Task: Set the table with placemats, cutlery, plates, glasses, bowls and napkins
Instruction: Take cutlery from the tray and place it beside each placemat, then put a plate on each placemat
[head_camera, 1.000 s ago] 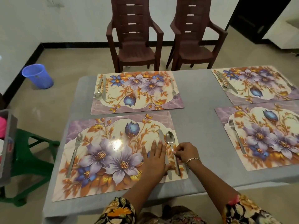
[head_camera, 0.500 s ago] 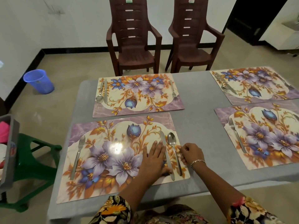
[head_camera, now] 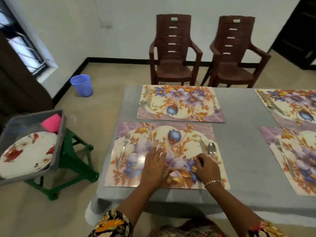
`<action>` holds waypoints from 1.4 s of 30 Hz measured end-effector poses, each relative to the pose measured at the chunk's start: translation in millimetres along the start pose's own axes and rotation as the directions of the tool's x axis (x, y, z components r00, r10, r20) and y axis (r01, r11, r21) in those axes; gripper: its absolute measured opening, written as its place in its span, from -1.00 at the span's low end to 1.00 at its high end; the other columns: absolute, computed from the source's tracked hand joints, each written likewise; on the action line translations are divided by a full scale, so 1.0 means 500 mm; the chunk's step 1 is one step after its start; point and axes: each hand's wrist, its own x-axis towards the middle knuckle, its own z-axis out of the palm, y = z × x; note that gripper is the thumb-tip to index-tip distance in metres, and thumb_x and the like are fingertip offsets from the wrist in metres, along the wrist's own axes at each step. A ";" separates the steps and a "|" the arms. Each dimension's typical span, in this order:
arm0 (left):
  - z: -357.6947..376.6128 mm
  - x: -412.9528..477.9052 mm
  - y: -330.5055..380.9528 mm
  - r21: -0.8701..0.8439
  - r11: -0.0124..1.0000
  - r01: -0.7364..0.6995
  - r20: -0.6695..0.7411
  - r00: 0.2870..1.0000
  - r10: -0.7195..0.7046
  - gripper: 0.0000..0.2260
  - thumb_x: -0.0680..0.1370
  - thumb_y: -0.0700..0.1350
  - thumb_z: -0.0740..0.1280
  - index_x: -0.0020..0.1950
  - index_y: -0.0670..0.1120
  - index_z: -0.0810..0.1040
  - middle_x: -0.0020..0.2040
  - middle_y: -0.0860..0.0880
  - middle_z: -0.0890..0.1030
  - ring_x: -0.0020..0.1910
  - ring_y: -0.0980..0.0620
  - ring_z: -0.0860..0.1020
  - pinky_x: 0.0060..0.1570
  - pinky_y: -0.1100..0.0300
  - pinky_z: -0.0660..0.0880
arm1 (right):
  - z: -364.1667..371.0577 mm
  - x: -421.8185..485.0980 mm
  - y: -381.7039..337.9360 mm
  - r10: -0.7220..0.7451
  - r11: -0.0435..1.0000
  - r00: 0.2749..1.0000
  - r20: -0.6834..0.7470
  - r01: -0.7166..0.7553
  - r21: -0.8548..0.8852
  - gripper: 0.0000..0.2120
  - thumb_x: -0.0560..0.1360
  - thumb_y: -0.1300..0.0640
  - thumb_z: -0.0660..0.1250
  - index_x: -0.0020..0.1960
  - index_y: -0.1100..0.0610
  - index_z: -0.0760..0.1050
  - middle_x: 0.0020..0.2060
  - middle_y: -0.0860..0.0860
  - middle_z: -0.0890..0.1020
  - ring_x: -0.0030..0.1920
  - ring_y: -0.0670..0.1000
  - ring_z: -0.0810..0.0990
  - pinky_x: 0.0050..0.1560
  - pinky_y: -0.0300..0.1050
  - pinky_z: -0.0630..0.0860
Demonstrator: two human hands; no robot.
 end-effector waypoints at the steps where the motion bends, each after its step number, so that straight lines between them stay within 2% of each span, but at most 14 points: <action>1: -0.007 -0.018 -0.015 -0.008 0.999 0.039 0.001 0.999 -0.039 -0.36 0.60 0.23 -0.15 0.14 -0.11 0.60 0.15 -0.14 0.62 0.15 -0.14 0.59 0.11 0.02 0.51 | 0.012 -0.005 -0.015 -0.054 0.999 0.998 0.016 0.054 -0.005 -0.87 0.53 0.16 0.26 -0.06 0.21 0.54 -0.20 0.11 0.61 -0.24 0.03 0.49 -0.22 -0.13 0.42; 5: -0.031 -0.086 -0.081 -0.035 0.983 0.178 -0.157 0.971 -0.182 -0.55 0.48 0.22 0.09 0.13 -0.04 0.53 0.08 -0.07 0.64 0.11 -0.09 0.60 0.15 0.10 0.47 | 0.065 -0.014 -0.073 -0.304 0.953 0.948 0.095 0.302 0.031 -0.88 0.48 0.24 0.31 0.02 0.18 0.52 -0.14 0.08 0.57 -0.20 0.00 0.48 -0.19 -0.15 0.38; 8: -0.051 -0.151 -0.111 -0.105 0.933 0.343 -0.203 0.911 -0.358 -0.57 0.42 0.22 0.11 0.11 -0.03 0.46 0.00 -0.02 0.65 0.00 -0.01 0.62 0.09 0.17 0.48 | 0.101 -0.023 -0.118 -0.378 0.925 0.899 0.222 0.377 0.046 -0.84 0.48 0.27 0.29 0.05 0.16 0.52 -0.09 0.08 0.56 -0.10 0.09 0.55 -0.11 -0.05 0.48; 10: -0.057 -0.197 -0.131 -0.161 0.912 0.377 -0.269 0.872 -0.408 -0.59 0.40 0.21 0.12 0.07 -0.02 0.48 -0.07 -0.01 0.64 -0.04 0.03 0.57 0.02 0.18 0.49 | 0.127 -0.033 -0.147 -0.437 0.899 0.867 0.240 0.429 0.088 -0.85 0.45 0.31 0.31 0.00 0.18 0.54 -0.13 0.10 0.56 -0.11 0.14 0.55 -0.15 -0.06 0.42; 12: -0.046 -0.237 -0.154 -0.201 0.868 0.455 -0.293 0.817 -0.496 -0.61 0.39 0.22 0.13 0.07 0.01 0.40 -0.10 0.02 0.63 -0.05 0.08 0.45 -0.02 0.26 0.39 | 0.153 -0.052 -0.175 -0.490 0.872 0.831 0.263 0.464 0.158 -0.90 0.44 0.29 0.30 -0.07 0.15 0.52 -0.19 0.07 0.53 -0.17 0.13 0.52 -0.16 -0.12 0.33; 14: -0.056 -0.282 -0.156 -0.194 0.798 0.571 -0.293 0.743 -0.602 -0.57 0.41 0.25 0.17 0.14 0.00 0.43 0.00 0.02 0.63 0.01 0.06 0.52 0.02 0.28 0.44 | 0.178 -0.074 -0.200 -0.532 0.847 0.787 0.312 0.491 0.205 -0.86 0.44 0.30 0.31 -0.11 0.07 0.46 -0.20 0.09 0.55 -0.20 0.12 0.52 -0.17 -0.10 0.35; 15: -0.052 -0.302 -0.165 -0.216 0.768 0.603 -0.316 0.702 -0.639 -0.54 0.47 0.22 0.21 0.23 -0.04 0.44 0.16 -0.04 0.58 0.14 0.00 0.52 0.14 0.24 0.43 | 0.192 -0.085 -0.209 -0.551 0.835 0.767 0.329 0.506 0.217 -0.80 0.42 0.33 0.32 -0.11 0.05 0.45 -0.20 0.10 0.56 -0.20 0.13 0.53 -0.16 -0.05 0.40; 17: -0.049 -0.334 -0.184 -0.229 0.705 0.671 -0.266 0.653 -0.709 -0.48 0.58 0.17 0.15 0.45 -0.06 0.25 0.45 -0.04 0.29 0.42 -0.02 0.27 0.38 0.21 0.17 | 0.216 -0.107 -0.229 -0.596 0.803 0.728 0.339 0.547 0.237 -0.75 0.41 0.37 0.33 -0.11 0.03 0.45 -0.22 0.07 0.55 -0.22 0.09 0.52 -0.14 0.01 0.48; 20: -0.045 -0.370 -0.230 -0.219 0.635 0.741 -0.298 0.569 -0.767 -0.46 0.60 0.19 0.06 0.51 -0.03 0.10 0.52 0.00 0.14 0.49 0.03 0.12 0.43 0.23 0.03 | 0.245 -0.129 -0.269 -0.633 0.769 0.665 0.397 0.599 0.222 -0.85 0.46 0.32 0.29 -0.02 0.14 0.53 -0.15 0.06 0.56 -0.18 0.00 0.50 -0.08 -0.08 0.50; 23: -0.049 -0.398 -0.277 -0.209 0.597 0.774 -0.309 0.527 -0.791 -0.46 0.61 0.18 0.04 0.51 -0.06 0.09 0.51 -0.02 0.15 0.48 0.02 0.12 0.40 0.23 0.06 | 0.283 -0.143 -0.325 -0.664 0.729 0.607 0.437 0.656 0.196 -0.86 0.48 0.27 0.27 0.02 0.14 0.52 -0.13 0.05 0.54 -0.17 0.01 0.50 -0.10 -0.13 0.46; 28: -0.058 -0.444 -0.401 -0.297 0.564 0.770 -0.270 0.499 -0.824 -0.49 0.60 0.17 0.08 0.48 -0.05 0.15 0.47 -0.03 0.23 0.43 0.02 0.19 0.37 0.25 0.12 | 0.383 -0.177 -0.430 -0.666 0.715 0.580 0.470 0.676 0.179 -0.85 0.46 0.29 0.29 0.01 0.15 0.53 -0.18 -0.05 0.44 -0.20 0.02 0.49 -0.16 -0.19 0.34; 34: -0.104 -0.518 -0.609 -0.357 0.541 0.762 -0.243 0.483 -0.841 -0.52 0.60 0.14 0.12 0.45 -0.05 0.21 0.41 -0.01 0.29 0.36 0.05 0.28 0.31 0.27 0.24 | 0.549 -0.231 -0.578 -0.630 0.729 0.582 0.514 0.672 0.133 -0.84 0.45 0.29 0.30 0.00 0.14 0.54 -0.18 -0.03 0.47 -0.25 -0.01 0.49 -0.18 -0.20 0.34; 37: -0.127 -0.561 -0.702 -0.381 0.498 0.779 -0.189 0.462 -0.867 -0.52 0.60 0.14 0.13 0.46 -0.03 0.23 0.42 -0.01 0.30 0.37 0.05 0.28 0.31 0.25 0.28 | 0.619 -0.251 -0.658 -0.610 0.723 0.568 0.552 0.684 0.095 -0.83 0.47 0.26 0.29 0.04 0.13 0.53 -0.09 0.06 0.55 -0.18 0.03 0.54 -0.18 -0.22 0.35; 42: -0.170 -0.601 -0.835 -0.391 0.461 0.796 -0.147 0.441 -0.886 -0.55 0.59 0.12 0.16 0.41 -0.06 0.28 0.35 -0.03 0.35 0.31 0.04 0.34 0.22 0.25 0.32 | 0.700 -0.259 -0.756 -0.563 0.750 0.595 0.574 0.659 0.052 -0.83 0.51 0.22 0.26 0.09 0.12 0.50 -0.03 0.05 0.56 -0.10 0.02 0.55 -0.14 -0.25 0.40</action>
